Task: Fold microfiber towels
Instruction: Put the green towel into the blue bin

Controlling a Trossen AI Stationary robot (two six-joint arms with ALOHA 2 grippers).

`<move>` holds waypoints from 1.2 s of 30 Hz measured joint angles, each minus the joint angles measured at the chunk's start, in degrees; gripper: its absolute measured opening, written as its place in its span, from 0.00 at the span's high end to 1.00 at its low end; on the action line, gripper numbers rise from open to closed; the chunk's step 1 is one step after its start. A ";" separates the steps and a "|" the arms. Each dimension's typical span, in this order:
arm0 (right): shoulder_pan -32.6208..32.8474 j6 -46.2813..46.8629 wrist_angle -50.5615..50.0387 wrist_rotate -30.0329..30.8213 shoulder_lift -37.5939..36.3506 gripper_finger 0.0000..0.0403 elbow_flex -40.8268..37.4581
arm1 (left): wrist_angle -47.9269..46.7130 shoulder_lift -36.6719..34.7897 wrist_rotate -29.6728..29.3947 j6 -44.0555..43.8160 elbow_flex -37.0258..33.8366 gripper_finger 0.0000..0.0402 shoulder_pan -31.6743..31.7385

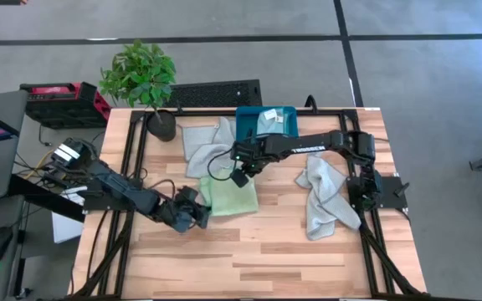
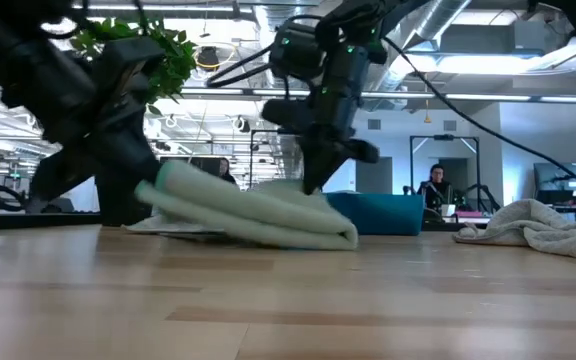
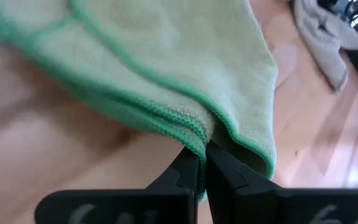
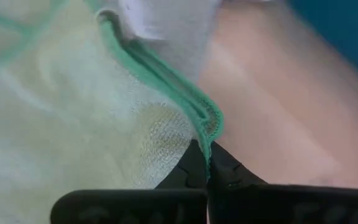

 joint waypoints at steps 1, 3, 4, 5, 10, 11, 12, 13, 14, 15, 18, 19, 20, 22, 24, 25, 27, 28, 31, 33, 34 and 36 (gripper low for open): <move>-0.21 -0.25 -0.71 0.75 -0.46 0.99 0.38 | -0.39 -1.09 0.10 1.68 0.00 1.00 1.02; -0.60 -0.36 -0.27 1.55 -0.56 0.99 1.53 | -0.28 -3.30 0.14 5.54 0.00 1.00 3.16; -0.91 -0.61 -1.95 1.97 -1.02 0.99 1.69 | -0.23 -4.28 0.22 7.22 0.00 1.00 4.41; -1.20 -1.17 -3.80 2.46 -1.62 0.99 1.72 | -0.58 -5.31 0.42 9.20 0.00 1.00 5.59; -3.49 -2.19 -5.64 4.97 -4.61 0.99 2.34 | -0.77 -9.67 3.96 18.64 0.00 1.00 12.53; -4.20 -2.29 -5.09 5.67 -5.04 0.99 2.42 | -0.68 -10.34 4.87 20.00 0.00 1.00 14.04; -4.88 -2.32 -6.11 6.46 -5.73 0.99 2.40 | -0.24 -10.79 5.58 21.18 0.00 1.00 15.48; -5.46 -2.38 -7.44 7.31 -6.56 0.99 2.32 | 0.54 -10.95 6.42 22.31 0.00 1.00 16.84; -6.07 -2.42 -7.41 8.07 -7.39 0.99 2.33 | 1.10 -11.05 7.09 23.55 0.00 1.00 18.18; -6.71 -2.52 -7.16 8.49 -8.17 0.99 2.39 | 1.60 -11.22 8.08 25.06 0.00 1.00 19.36; -8.58 -3.86 -8.23 10.10 -10.19 0.99 2.41 | 3.25 -10.91 10.58 29.44 1.23 1.00 22.99; -9.30 -4.02 -8.29 10.23 -10.76 0.99 2.41 | 2.94 -10.86 11.24 31.25 1.93 1.00 24.26; -10.02 -4.52 -8.51 10.57 -11.25 0.99 2.41 | 2.88 -10.71 11.63 33.02 2.78 1.00 25.51; -11.66 -4.97 -8.78 11.41 -11.96 0.99 2.41 | 3.23 -9.78 12.08 36.26 5.17 1.00 28.38; -13.33 -5.81 -9.14 11.61 -12.12 0.99 2.41 | 2.79 -9.48 12.73 39.37 7.10 1.00 31.40; -14.26 -6.39 -9.33 11.97 -12.12 0.99 2.39 | 3.08 -8.60 13.17 40.62 8.52 1.00 32.96; -15.93 -6.89 -9.92 13.09 -12.12 0.99 2.36 | 1.05 -7.70 14.32 42.77 10.79 1.00 35.97; -16.76 -7.17 -9.99 13.52 -12.08 0.99 2.36 | 0.43 -6.74 14.93 43.97 12.01 1.00 37.26; -19.16 -8.40 -10.24 14.65 -11.64 0.99 2.32 | 0.40 -2.77 18.16 46.85 15.67 1.00 40.76; -20.93 -9.47 -10.13 14.87 -11.67 0.99 2.32 | 0.61 0.92 20.09 47.42 18.67 1.00 42.38; -21.71 -10.11 -9.94 15.38 -11.68 0.99 2.32 | 0.89 2.82 20.32 47.46 19.97 1.00 42.87; -23.32 -11.19 -9.92 17.15 -11.68 0.99 2.32 | 0.12 6.67 20.42 47.79 22.66 1.00 43.88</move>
